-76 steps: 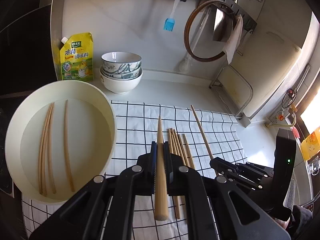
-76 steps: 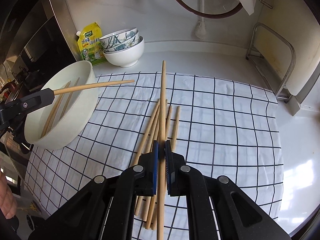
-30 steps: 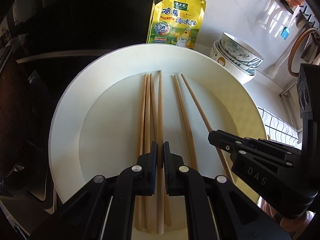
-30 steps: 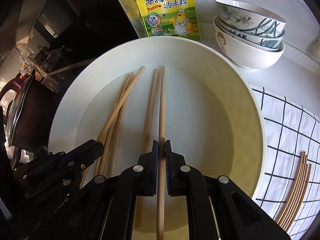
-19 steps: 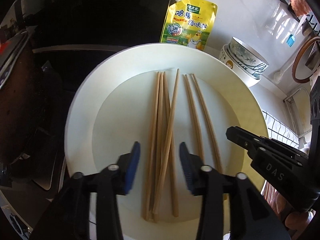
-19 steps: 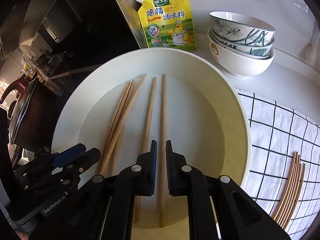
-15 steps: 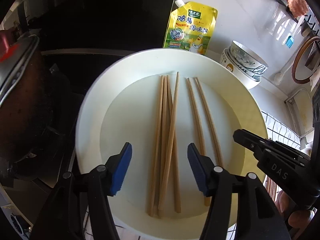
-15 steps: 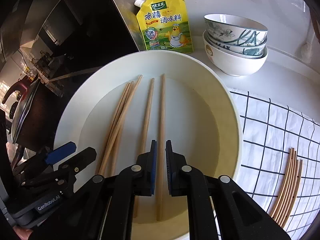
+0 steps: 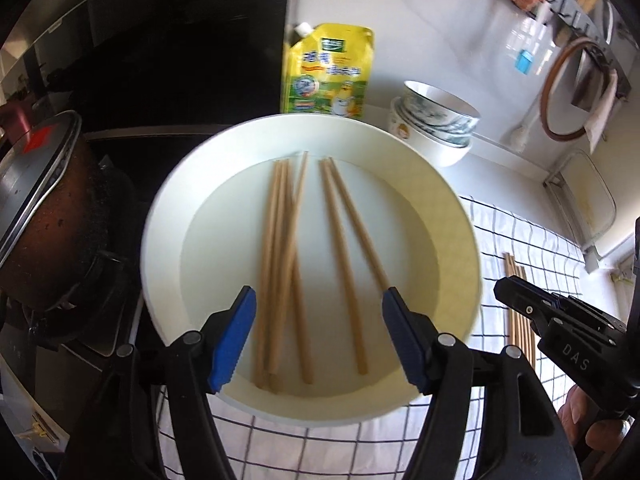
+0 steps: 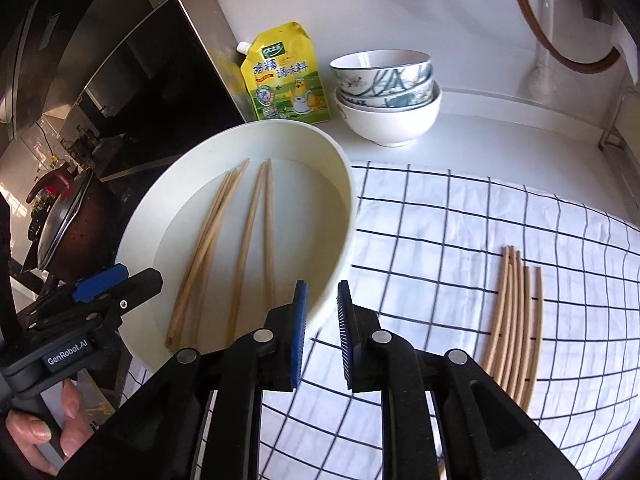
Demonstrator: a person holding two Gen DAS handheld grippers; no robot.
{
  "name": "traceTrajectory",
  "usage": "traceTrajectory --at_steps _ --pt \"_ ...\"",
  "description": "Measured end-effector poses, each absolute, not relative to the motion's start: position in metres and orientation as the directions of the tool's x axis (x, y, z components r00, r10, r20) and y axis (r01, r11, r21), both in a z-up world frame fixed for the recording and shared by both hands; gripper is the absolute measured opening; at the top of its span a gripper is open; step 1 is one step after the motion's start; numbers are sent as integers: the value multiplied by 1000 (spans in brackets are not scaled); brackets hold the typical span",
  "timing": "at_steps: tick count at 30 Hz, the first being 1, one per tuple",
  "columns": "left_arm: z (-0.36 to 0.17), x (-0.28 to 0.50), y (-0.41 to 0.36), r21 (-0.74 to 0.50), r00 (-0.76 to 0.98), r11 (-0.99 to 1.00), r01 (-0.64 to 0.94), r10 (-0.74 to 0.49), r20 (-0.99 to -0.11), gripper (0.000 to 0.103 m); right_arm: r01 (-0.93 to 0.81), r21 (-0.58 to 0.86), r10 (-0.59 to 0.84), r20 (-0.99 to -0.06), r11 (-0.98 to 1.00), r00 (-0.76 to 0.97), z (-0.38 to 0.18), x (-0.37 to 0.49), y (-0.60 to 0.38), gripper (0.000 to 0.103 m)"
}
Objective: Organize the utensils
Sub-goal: 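Withdraw both open tools from the basin back over the chopstick pile, then lower the right tool onto a loose chopstick and close while the left tool grasps another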
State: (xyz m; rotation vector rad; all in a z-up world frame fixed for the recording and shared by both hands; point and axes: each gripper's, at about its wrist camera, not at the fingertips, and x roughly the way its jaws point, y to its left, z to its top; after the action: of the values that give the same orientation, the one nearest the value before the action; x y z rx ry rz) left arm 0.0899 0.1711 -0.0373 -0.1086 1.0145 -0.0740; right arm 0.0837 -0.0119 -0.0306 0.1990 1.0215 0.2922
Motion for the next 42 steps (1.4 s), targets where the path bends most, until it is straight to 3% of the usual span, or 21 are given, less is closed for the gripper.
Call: traceTrajectory --at_steps 22,42 --pt "-46 52 11 -155 450 949 274 -269 -852 66 86 205 143 -873 975 466 -67 5 -160 24" --pt "-95 43 -17 -121 380 960 253 -214 -900 69 41 206 171 -893 978 416 -113 12 -157 27"
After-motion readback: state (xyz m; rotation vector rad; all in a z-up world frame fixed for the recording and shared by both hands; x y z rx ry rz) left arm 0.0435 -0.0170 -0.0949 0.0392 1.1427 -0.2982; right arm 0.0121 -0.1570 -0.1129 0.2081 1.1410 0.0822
